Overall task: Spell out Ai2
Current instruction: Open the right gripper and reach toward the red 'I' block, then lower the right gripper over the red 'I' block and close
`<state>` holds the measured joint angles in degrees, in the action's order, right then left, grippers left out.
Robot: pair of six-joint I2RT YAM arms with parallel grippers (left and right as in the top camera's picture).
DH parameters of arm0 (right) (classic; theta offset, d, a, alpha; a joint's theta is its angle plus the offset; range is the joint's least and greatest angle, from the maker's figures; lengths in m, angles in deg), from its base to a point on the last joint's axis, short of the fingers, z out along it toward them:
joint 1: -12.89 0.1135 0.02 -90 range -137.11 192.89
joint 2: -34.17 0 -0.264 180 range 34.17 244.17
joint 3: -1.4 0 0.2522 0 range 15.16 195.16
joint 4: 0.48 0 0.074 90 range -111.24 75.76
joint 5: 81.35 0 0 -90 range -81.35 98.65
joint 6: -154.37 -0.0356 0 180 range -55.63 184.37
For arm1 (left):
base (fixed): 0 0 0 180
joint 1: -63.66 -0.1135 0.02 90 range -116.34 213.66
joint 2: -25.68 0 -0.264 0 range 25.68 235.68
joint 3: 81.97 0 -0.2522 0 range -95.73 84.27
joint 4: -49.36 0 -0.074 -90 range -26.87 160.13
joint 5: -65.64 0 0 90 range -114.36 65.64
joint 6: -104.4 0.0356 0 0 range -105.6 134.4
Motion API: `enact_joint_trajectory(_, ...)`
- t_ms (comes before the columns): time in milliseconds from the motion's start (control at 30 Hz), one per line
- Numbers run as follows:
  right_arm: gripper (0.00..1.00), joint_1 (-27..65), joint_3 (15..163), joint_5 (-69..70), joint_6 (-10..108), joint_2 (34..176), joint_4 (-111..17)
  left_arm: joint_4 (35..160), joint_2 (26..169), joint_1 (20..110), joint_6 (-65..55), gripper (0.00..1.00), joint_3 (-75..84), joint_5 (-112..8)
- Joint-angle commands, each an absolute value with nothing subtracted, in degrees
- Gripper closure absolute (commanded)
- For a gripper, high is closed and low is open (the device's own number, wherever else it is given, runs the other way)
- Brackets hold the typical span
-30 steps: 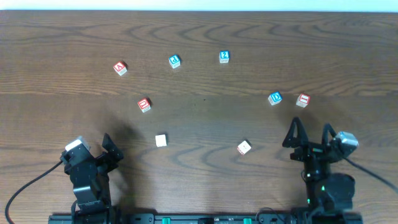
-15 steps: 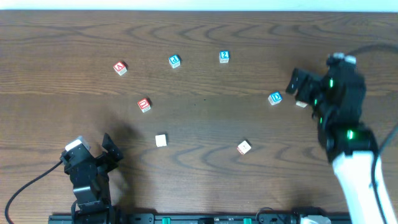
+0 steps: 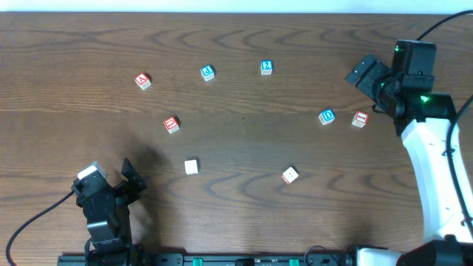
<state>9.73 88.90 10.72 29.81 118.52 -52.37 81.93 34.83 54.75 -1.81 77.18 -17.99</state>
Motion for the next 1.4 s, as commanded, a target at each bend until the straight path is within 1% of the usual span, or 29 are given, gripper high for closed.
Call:
enact_joint_trajectory(0,0.01,9.58,90.14,9.76,28.01,118.31,-52.29,82.33,34.54,54.58,-0.80,0.05,78.45,-17.99)
enact_joint_trajectory(200,0.01,9.53,90.14,11.20,27.84,118.65,-51.41,82.33,34.54,54.58,-0.80,0.05,78.45,-17.99)
enact_joint_trajectory(400,0.01,9.53,90.16,8.88,17.06,123.70,-57.36,82.33,34.54,54.58,-0.80,0.05,78.45,-17.99)
enact_joint_trajectory(500,0.01,9.53,90.16,7.05,10.92,126.87,-58.78,82.31,34.54,54.58,-0.80,0.05,78.45,-17.99)
enact_joint_trajectory(833,0.01,8.64,90.16,5.10,-16.77,134.26,-60.09,82.31,34.54,54.58,-0.80,0.05,78.45,-17.99)
enact_joint_trajectory(933,0.02,8.29,90.16,3.74,-25.62,136.16,-60.29,82.31,34.54,54.58,-0.80,0.05,78.45,-17.99)
enact_joint_trajectory(1067,0.04,7.96,90.16,2.76,-33.27,138.15,-60.35,82.33,34.54,54.58,-0.80,0.05,78.45,-17.97)
enact_joint_trajectory(1200,0.07,6.61,90.16,3.72,-36.31,138.68,-60.66,82.31,34.54,54.58,-0.80,0.05,78.45,-17.97)
enact_joint_trajectory(1367,0.09,2.61,90.16,4.16,-34.58,138.70,-62.03,82.31,34.54,54.58,-0.80,0.05,78.45,-17.99)
